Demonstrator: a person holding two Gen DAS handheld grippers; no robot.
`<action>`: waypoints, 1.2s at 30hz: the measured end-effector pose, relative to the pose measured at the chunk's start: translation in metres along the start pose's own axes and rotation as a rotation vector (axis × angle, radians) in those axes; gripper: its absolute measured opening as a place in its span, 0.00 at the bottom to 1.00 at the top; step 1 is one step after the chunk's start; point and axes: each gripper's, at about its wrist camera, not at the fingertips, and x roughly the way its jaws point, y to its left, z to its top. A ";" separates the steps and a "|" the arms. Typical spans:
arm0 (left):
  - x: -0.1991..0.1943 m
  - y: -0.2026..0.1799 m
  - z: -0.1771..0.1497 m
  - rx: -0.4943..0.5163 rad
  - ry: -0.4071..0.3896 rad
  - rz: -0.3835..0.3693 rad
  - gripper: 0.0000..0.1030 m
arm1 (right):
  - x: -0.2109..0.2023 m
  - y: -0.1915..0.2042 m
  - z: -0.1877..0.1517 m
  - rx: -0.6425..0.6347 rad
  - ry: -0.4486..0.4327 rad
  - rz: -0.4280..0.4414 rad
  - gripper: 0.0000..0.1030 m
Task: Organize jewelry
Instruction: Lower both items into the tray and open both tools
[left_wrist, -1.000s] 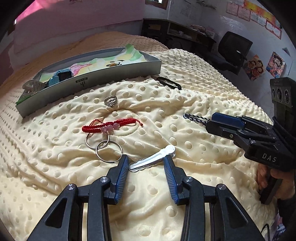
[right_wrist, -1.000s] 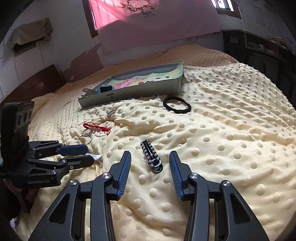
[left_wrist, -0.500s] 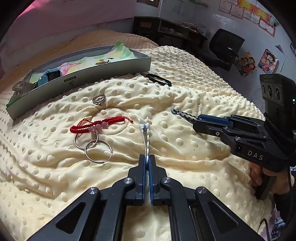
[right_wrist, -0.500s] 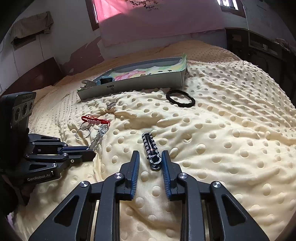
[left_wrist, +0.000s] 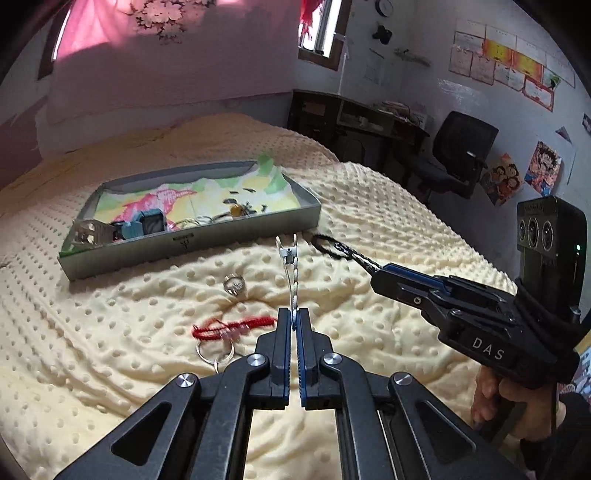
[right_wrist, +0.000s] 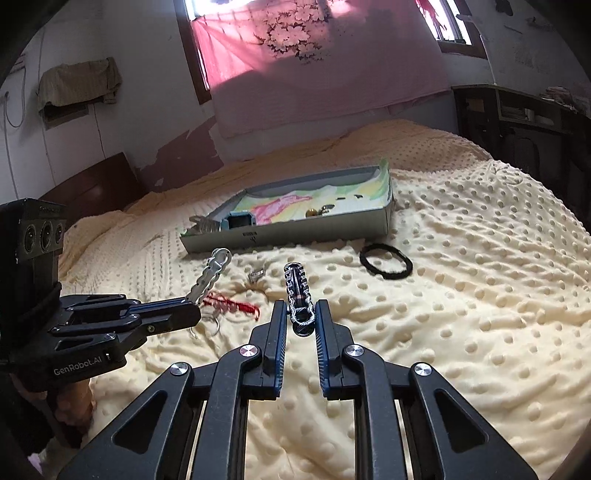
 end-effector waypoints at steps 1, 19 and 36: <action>0.001 0.004 0.007 -0.010 -0.016 0.017 0.03 | 0.004 0.001 0.006 0.004 -0.012 0.001 0.13; 0.124 0.086 0.095 -0.198 0.105 0.063 0.03 | 0.158 -0.016 0.097 0.028 0.159 -0.124 0.13; 0.116 0.079 0.087 -0.237 0.135 0.095 0.04 | 0.125 -0.023 0.095 0.022 0.098 -0.162 0.29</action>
